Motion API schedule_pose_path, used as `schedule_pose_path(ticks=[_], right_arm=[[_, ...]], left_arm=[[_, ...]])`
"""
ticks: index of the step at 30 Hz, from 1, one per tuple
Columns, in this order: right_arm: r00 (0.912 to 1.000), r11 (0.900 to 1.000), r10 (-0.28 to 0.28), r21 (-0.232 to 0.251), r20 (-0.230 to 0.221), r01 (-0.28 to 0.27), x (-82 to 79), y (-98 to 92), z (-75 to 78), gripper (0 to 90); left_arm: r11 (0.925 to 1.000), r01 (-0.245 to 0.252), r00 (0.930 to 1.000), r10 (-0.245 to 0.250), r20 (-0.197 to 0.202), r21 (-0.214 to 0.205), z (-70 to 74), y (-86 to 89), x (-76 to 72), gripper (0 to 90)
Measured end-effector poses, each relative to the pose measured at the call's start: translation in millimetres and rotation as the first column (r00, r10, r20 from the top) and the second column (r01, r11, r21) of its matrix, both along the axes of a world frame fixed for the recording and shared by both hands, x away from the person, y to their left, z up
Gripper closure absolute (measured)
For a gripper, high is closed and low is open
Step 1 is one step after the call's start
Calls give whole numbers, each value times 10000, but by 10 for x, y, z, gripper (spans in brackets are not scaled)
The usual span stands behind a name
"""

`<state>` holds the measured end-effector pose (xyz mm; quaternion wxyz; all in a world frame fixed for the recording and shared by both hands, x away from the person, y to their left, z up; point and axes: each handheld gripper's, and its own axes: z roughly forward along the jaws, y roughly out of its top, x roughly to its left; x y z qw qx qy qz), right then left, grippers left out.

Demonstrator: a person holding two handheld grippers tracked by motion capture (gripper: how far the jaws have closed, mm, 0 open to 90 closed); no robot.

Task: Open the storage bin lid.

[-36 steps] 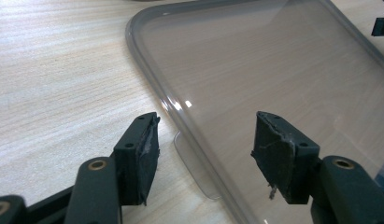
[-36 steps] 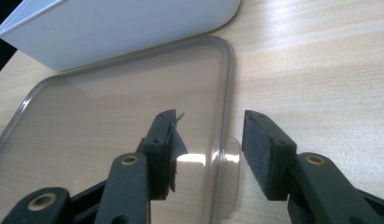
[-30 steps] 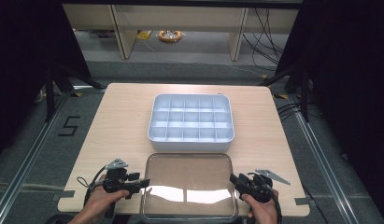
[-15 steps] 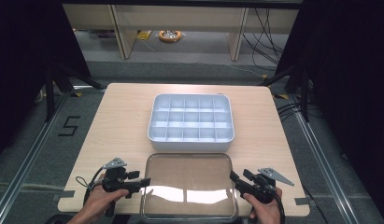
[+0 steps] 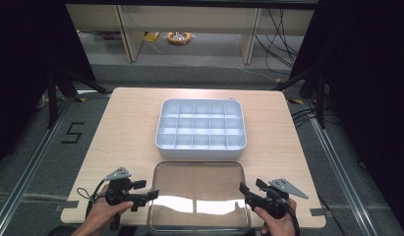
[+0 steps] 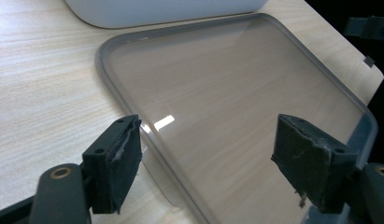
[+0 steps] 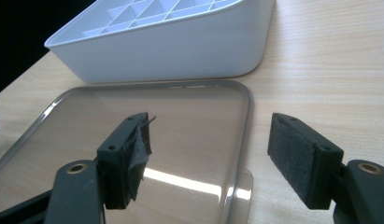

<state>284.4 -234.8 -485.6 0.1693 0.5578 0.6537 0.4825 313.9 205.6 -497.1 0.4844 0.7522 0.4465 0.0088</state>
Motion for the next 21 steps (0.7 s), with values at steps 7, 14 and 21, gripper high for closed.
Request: schedule_pose_path(ticks=[7, 14, 21], right_arm=[[9997, 9994, 231, -240, -19, -231, -123, 2, -25, 307], [9995, 9993, 328, -173, -44, -329, -247, -4, -25, 303], [9992, 9989, 368, -272, -156, -372, -344, -12, -53, 291]], left_arm=[[9998, 166, 9998, -167, 68, 120, 1, -5, -71, 230], [9994, 324, 9994, -326, 147, 111, -8, 4, -140, 230], [9993, 361, 9991, -364, 213, 105, -16, 21, -212, 230]])
